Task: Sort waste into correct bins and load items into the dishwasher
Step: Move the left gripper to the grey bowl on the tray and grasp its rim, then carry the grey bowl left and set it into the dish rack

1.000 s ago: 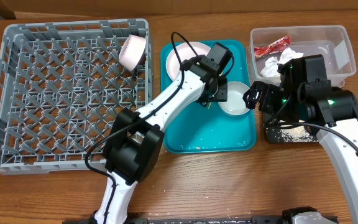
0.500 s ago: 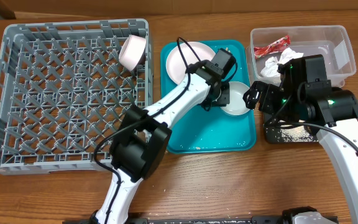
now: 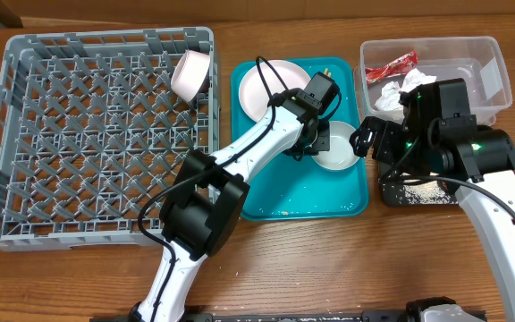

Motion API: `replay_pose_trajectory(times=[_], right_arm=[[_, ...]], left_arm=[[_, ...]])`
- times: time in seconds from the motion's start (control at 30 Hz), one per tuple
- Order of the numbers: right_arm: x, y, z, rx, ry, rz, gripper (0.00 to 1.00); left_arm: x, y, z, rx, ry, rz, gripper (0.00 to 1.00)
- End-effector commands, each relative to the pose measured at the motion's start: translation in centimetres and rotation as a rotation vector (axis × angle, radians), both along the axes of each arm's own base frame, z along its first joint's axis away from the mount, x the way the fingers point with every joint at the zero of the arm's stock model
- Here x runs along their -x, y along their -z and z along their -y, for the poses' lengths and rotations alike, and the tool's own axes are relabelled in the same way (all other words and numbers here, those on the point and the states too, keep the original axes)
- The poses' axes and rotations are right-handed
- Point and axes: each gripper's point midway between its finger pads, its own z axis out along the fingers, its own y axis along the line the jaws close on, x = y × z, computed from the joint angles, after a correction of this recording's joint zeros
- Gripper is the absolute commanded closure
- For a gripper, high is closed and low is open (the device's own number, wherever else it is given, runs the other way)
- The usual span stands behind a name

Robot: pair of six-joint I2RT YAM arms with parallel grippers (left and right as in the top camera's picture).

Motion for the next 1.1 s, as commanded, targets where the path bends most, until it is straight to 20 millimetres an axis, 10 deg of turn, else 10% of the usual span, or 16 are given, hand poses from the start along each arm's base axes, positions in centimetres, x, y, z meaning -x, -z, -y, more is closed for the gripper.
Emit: replay_pose_trajectory(times=[0.0, 0.13, 0.33, 0.63, 1.07], right_arm=[[-0.5, -0.9, 0.3, 0.003, 0.008, 0.030, 0.00], [-0.5, -0.9, 0.3, 0.003, 0.008, 0.030, 0.00], [-0.5, -0.9, 0.3, 0.004, 0.008, 0.030, 0.00], [-0.5, -0.9, 0.3, 0.003, 0.008, 0.030, 0.00], [-0.5, -0.9, 0.3, 0.003, 0.008, 0.030, 0.00]], left_arm=[[0.2, 0.2, -0.2, -0.018, 0.016, 0.002, 0.96], [-1.0, -2.1, -2.0, -0.057, -0.001, 0.048, 0.96], [-3.3, -10.6, -7.4, -0.150, 0.008, 0.227, 0.96], [-3.6, -24.5, -25.7, -0.805, -0.230, 0.540, 0.96], [0.4, -23.6, -33.0, -1.344, -0.322, 0.490, 0.96]])
